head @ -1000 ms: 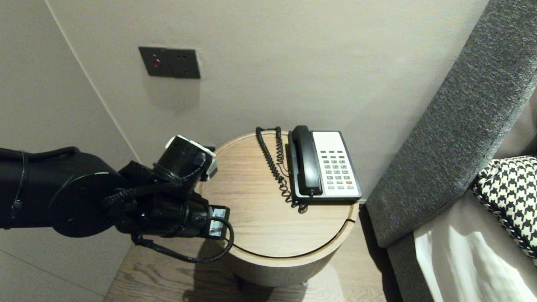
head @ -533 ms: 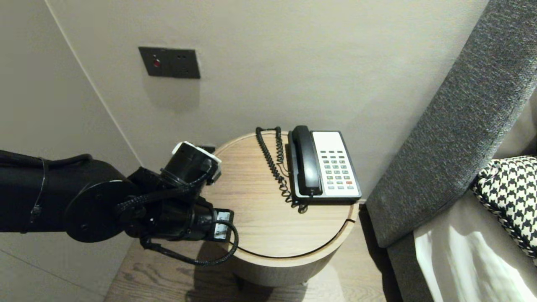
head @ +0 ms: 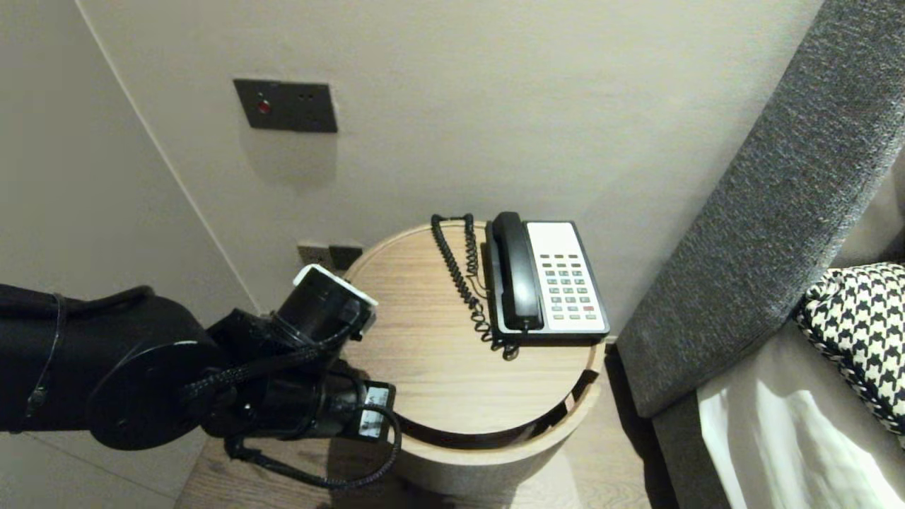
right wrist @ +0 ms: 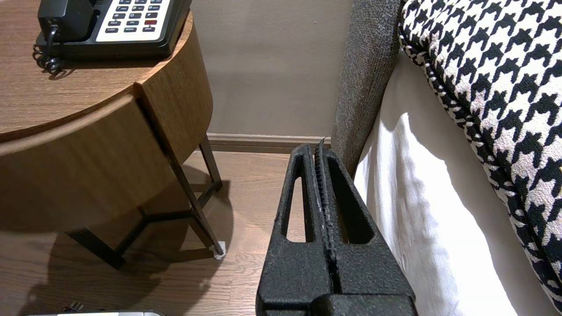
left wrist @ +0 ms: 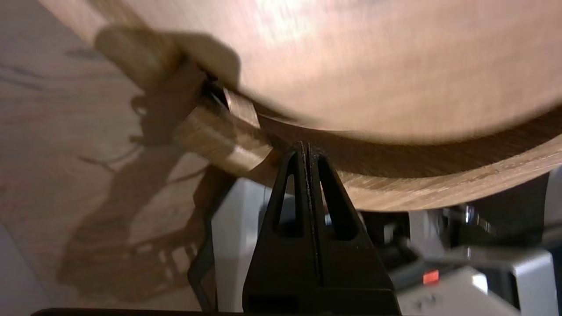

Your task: Open the nightstand drawer

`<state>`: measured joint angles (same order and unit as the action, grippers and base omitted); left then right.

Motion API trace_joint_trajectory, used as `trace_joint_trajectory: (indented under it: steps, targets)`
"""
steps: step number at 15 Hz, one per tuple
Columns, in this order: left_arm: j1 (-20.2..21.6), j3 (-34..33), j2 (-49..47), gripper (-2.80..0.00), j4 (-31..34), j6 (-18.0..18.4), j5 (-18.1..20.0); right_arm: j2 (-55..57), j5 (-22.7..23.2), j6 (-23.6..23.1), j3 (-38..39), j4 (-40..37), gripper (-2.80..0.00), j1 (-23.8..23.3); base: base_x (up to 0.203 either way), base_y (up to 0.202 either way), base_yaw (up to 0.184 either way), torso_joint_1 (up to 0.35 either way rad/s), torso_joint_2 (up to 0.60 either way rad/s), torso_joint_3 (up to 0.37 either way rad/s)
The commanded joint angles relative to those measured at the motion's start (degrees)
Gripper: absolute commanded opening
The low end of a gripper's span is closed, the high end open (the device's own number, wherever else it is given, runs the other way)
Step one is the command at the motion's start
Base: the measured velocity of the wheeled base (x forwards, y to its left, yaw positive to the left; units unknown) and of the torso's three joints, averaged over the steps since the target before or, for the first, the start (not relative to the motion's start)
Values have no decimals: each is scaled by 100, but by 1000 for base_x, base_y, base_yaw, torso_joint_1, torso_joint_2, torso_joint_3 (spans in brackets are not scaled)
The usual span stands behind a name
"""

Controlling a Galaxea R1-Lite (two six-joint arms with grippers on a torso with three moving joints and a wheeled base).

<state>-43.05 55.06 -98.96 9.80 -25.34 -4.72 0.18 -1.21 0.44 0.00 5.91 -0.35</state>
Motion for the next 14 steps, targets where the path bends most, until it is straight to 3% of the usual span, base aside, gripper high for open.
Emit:
trace_joint_trajectory:
  steps: [1, 4, 9, 14]
  targets:
    - [-159, -179, 153, -280, -31, -47, 22, 8, -2, 0, 229, 7, -280, 0, 0, 0, 0, 0, 0, 0]
    - [-399, -405, 293, -280, -48, -139, 24, 8, -2, 0, 229, 7, -280, 0, 0, 0, 0, 0, 0, 0]
    - [-1020, -1022, 535, -280, -178, -724, 24, 8, -2, 0, 229, 7, -280, 0, 0, 0, 0, 0, 0, 0]
    - [-1312, -1433, 818, -280, -189, -817, 47, 7, -2, 0, 229, 7, -280, 0, 0, 0, 0, 0, 0, 0]
